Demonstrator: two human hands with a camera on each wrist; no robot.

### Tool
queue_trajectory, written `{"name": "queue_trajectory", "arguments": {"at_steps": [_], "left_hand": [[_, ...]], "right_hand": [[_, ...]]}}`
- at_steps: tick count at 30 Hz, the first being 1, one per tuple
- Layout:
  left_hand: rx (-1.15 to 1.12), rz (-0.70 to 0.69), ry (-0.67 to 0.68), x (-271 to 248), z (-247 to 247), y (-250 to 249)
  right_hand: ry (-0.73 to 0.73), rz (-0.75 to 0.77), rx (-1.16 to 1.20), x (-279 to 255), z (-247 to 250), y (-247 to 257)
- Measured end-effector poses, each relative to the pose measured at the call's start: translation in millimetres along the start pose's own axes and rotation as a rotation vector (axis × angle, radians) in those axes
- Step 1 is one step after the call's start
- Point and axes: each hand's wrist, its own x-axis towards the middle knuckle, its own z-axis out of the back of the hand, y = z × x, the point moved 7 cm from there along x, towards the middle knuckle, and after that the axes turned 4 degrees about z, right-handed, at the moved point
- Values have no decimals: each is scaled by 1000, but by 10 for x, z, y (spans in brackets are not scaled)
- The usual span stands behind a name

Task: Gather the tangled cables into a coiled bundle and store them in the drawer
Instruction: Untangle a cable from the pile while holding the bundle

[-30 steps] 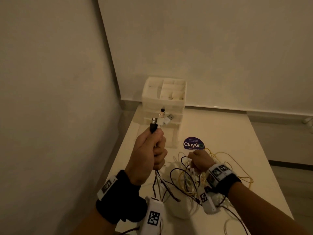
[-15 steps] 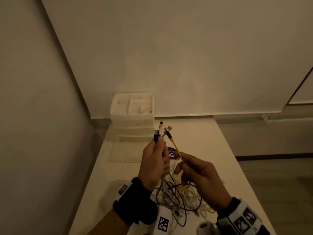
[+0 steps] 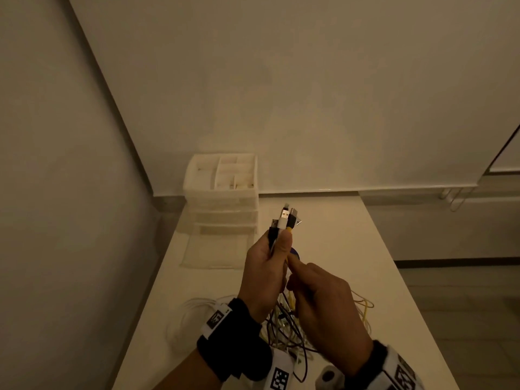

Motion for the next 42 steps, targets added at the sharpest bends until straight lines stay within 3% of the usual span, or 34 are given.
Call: {"name": "queue_trajectory", "arguments": {"at_steps": [6,10,14,17,22,28,31,34,38,42], "left_hand": [[131,-96,-100,8,3,-9],[196,-137,-200,17,52,4],[105,-163,-232,33,146,-118],[12,-176,-253,100,321,-298],[-245,-157,-206,212,656,-638],[-16,-154,-85,50,656,-687],[362,-174,39,-77,404,-556],[612,-135,51,-77,220,-189],[613,-92,13,17,109,77],[476,-220,-113,134,188,-185]], "right_hand": [[-3,60,-162,12,5,58],[-34,44,-52,-16,13,-1],[-33,-91,250,-155,-57,-183],[84,-182,446,-303,-257,-421],[241,-358,423,-606,-581,-1002],[143,-410,494,-462,-474,-1196],[100,-382,548,-219,-315,-1052],[75,-343,650,21,-167,-850],[20,-317,840,287,-5,-732],[92,-226,760,371,-14,-704]]}}
